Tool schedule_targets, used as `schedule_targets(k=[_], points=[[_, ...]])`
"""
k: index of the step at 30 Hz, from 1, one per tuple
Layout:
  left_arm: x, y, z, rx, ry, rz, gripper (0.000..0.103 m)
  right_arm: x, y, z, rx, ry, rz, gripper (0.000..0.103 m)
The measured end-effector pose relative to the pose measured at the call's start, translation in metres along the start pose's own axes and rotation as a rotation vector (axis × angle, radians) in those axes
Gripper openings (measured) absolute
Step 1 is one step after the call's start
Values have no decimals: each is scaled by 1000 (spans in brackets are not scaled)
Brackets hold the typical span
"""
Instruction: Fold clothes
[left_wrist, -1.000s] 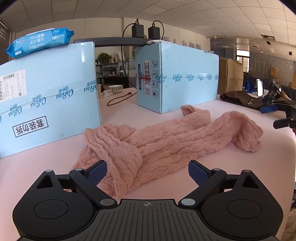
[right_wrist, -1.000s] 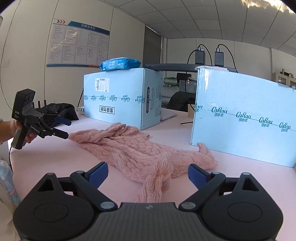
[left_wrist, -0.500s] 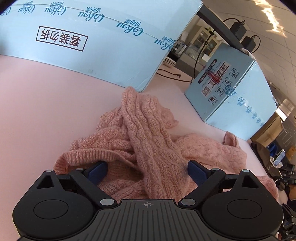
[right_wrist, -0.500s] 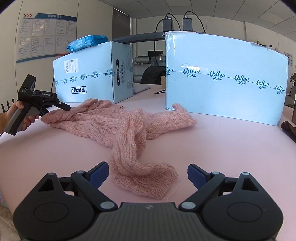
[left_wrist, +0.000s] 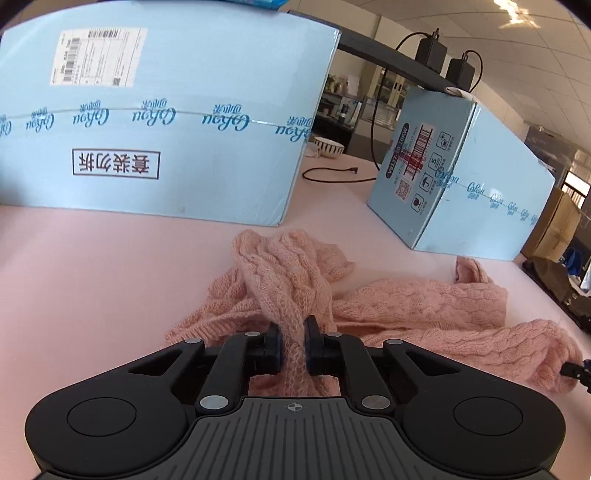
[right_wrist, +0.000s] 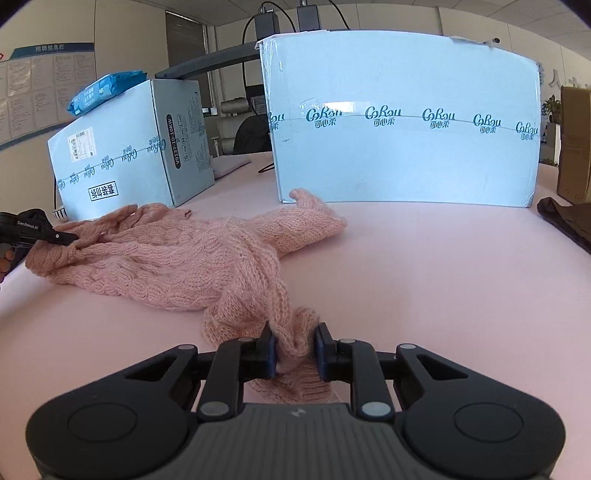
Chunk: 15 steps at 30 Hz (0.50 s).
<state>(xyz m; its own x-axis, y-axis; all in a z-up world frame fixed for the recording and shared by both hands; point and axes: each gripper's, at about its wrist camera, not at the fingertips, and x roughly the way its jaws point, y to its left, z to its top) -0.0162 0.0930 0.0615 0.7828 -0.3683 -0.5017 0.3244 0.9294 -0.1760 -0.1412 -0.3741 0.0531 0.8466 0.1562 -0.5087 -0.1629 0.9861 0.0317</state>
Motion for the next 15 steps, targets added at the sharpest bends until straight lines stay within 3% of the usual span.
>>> schedule_targets(k=[8, 10, 12, 15], points=[[-38, -7, 8, 148, -69, 4, 11, -17, 2, 23, -265, -126, -194, 22], [-45, -8, -3, 152, -49, -22, 11, -19, -1, 19, -288, -111, -182, 26], [-53, -9, -17, 157, -35, -40, 11, -19, -9, 12, -257, -62, -140, 36], [-65, -12, -35, 177, -33, -56, 11, -20, -20, -7, -185, -17, -107, 42]])
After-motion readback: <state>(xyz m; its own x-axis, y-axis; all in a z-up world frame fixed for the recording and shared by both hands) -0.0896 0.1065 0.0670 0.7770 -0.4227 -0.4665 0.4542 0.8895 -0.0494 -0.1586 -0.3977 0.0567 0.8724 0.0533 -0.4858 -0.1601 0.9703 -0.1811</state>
